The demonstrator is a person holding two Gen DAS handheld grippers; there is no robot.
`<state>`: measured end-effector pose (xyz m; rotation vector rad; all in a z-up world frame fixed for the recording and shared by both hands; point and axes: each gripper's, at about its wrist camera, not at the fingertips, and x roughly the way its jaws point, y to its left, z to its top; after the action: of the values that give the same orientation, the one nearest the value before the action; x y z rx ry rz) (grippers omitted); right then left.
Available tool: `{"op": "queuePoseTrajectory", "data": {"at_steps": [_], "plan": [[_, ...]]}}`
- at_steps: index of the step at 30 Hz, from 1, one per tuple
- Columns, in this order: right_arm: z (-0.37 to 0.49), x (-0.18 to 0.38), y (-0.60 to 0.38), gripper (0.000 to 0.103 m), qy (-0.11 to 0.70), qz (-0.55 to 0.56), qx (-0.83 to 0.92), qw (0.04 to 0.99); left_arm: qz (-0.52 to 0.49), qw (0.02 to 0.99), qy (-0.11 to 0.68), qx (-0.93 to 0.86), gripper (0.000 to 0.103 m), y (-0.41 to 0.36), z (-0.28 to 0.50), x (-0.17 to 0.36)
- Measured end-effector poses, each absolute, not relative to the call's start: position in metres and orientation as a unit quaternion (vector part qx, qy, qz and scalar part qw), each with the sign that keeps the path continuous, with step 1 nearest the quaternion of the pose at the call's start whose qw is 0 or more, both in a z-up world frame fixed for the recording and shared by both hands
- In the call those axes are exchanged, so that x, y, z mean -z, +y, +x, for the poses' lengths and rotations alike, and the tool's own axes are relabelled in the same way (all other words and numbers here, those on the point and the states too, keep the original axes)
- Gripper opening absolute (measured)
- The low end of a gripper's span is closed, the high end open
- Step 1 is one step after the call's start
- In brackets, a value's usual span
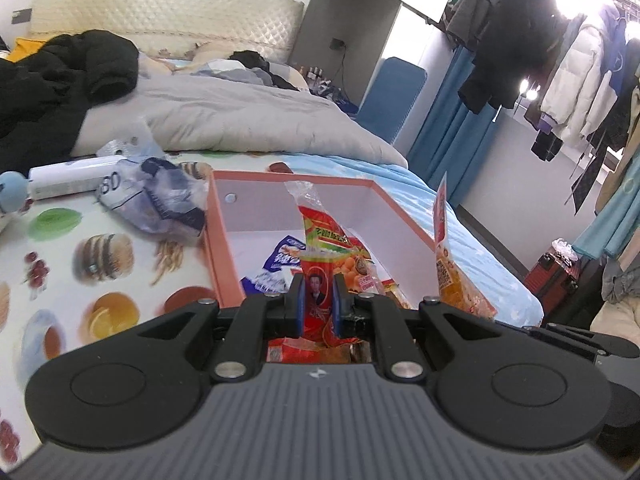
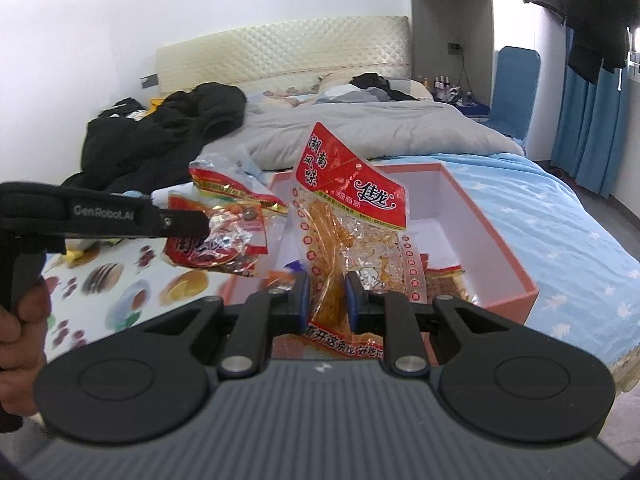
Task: Organize snacks
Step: 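Lower both packets into the pink box and open both tools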
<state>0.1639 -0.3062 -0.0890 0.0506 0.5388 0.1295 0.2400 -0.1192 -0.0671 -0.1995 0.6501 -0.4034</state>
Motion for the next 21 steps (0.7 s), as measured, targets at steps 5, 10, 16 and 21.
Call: {"op": "queuePoseTrajectory", "data": {"at_steps": [5, 10, 16, 21], "plan": [[0.194, 0.095, -0.322, 0.022, 0.270, 0.028, -0.054, 0.961, -0.089, 0.919, 0.327, 0.203, 0.015, -0.135, 0.287, 0.078], [0.229, 0.112, -0.332, 0.022, 0.281, 0.035, -0.047, 0.958, -0.079, 0.912, 0.345, 0.206, 0.015, -0.148, 0.334, 0.097], [0.264, 0.139, -0.339, 0.022, 0.303, 0.044, -0.046, 0.951, -0.074, 0.904, 0.369, 0.205, 0.015, -0.156, 0.375, 0.122], [0.286, 0.155, -0.339, 0.023, 0.317, 0.058, -0.046, 0.945, -0.072, 0.899, 0.380, 0.205, 0.017, -0.156, 0.391, 0.133]]}}
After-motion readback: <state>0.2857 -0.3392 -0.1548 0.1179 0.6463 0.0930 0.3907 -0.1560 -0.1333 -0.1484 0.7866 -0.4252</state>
